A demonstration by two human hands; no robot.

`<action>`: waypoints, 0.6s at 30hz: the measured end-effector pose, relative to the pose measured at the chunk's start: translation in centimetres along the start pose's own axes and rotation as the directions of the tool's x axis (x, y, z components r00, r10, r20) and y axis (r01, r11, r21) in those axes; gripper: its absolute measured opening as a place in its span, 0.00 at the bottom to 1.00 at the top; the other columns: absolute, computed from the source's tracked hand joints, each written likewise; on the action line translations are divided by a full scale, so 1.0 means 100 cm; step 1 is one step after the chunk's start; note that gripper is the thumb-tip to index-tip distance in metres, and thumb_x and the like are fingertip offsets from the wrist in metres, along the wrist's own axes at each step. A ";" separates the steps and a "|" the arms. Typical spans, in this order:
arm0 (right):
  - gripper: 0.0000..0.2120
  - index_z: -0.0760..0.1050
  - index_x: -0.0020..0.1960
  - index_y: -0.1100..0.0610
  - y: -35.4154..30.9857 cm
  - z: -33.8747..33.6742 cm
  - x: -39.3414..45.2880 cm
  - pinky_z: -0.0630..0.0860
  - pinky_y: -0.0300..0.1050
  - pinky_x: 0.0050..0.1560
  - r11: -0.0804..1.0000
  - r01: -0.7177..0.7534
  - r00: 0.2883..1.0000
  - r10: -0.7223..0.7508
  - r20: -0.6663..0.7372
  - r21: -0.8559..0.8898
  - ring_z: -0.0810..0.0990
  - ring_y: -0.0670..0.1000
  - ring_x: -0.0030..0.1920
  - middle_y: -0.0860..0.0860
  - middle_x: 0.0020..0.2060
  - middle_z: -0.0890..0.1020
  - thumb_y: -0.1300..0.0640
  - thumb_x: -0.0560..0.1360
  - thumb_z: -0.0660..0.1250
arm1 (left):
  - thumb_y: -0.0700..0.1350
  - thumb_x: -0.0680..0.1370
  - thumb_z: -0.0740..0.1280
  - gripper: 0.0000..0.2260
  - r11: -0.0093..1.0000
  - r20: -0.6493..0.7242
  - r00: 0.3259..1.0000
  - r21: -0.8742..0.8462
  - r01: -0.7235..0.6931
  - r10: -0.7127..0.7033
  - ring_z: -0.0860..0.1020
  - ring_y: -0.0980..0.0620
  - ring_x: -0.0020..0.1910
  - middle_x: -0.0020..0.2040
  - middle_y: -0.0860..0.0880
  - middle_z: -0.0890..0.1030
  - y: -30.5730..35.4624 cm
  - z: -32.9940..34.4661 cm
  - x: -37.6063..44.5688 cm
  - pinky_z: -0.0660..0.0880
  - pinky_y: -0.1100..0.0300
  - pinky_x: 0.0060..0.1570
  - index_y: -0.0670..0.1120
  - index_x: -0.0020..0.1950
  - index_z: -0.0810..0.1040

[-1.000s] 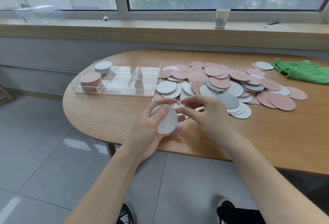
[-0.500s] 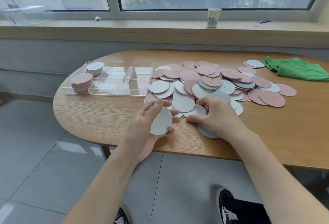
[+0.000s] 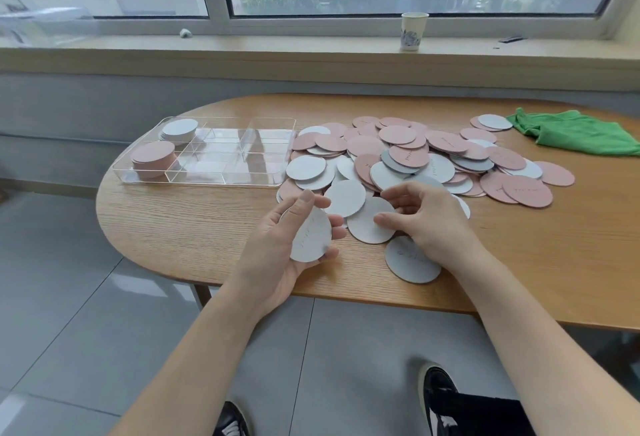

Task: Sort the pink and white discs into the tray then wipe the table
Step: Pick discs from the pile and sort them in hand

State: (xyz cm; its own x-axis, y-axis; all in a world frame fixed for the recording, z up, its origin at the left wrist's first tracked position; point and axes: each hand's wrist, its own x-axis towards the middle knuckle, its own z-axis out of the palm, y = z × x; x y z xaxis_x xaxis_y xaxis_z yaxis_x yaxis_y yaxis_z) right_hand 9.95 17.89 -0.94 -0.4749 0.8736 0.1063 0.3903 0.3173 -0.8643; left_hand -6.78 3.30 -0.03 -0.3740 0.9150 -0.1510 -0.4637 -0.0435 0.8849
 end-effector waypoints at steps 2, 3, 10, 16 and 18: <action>0.10 0.83 0.50 0.52 0.003 -0.004 0.000 0.78 0.33 0.37 0.996 -0.006 0.999 0.009 -0.033 0.089 0.84 0.45 0.44 0.49 0.44 0.86 0.57 0.70 0.79 | 0.53 0.81 0.66 0.16 1.000 -0.003 1.000 0.006 -0.010 0.010 0.83 0.42 0.49 0.50 0.36 0.83 0.000 0.000 0.000 0.81 0.54 0.41 0.41 0.57 0.81; 0.09 0.84 0.49 0.51 0.004 -0.006 0.001 0.77 0.33 0.36 0.992 -0.006 0.999 0.012 -0.049 0.126 0.84 0.46 0.43 0.49 0.42 0.86 0.57 0.71 0.79 | 0.54 0.80 0.66 0.17 1.000 -0.005 1.000 0.008 -0.015 0.015 0.83 0.42 0.49 0.51 0.36 0.83 -0.001 -0.001 0.000 0.82 0.54 0.41 0.42 0.57 0.81; 0.06 0.84 0.47 0.53 -0.013 -0.022 -0.008 0.78 0.38 0.42 0.907 0.039 0.998 -0.012 -0.067 0.419 0.82 0.47 0.41 0.51 0.40 0.87 0.58 0.71 0.78 | 0.65 0.82 0.56 0.29 0.999 -0.043 0.999 -0.038 -0.021 0.019 0.84 0.40 0.49 0.52 0.33 0.84 -0.001 -0.001 0.000 0.84 0.52 0.42 0.40 0.57 0.81; 0.07 0.84 0.46 0.58 -0.034 0.010 -0.023 0.77 0.38 0.39 0.906 0.034 0.988 -0.094 0.123 0.422 0.80 0.47 0.37 0.55 0.38 0.86 0.61 0.69 0.79 | 0.65 0.77 0.59 0.27 0.998 0.002 0.998 0.017 -0.058 0.058 0.84 0.44 0.48 0.52 0.41 0.85 -0.003 0.000 -0.001 0.82 0.52 0.39 0.43 0.55 0.81; 0.08 0.84 0.46 0.56 -0.035 0.023 -0.025 0.78 0.41 0.42 0.922 0.051 0.983 -0.115 0.146 0.385 0.80 0.48 0.37 0.52 0.36 0.86 0.61 0.68 0.80 | 0.60 0.78 0.62 0.22 0.997 0.030 0.997 0.023 -0.075 0.075 0.83 0.45 0.45 0.49 0.41 0.84 -0.004 -0.001 -0.002 0.82 0.51 0.40 0.43 0.54 0.82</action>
State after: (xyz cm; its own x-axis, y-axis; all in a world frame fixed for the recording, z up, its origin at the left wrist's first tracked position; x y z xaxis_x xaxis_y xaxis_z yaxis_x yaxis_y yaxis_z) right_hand 7.95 13.79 0.65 -0.6264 0.7682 0.1321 0.0323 0.1950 -0.9803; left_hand -6.56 3.14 -0.42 -0.3834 0.9208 -0.0713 -0.4157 -0.1031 0.9036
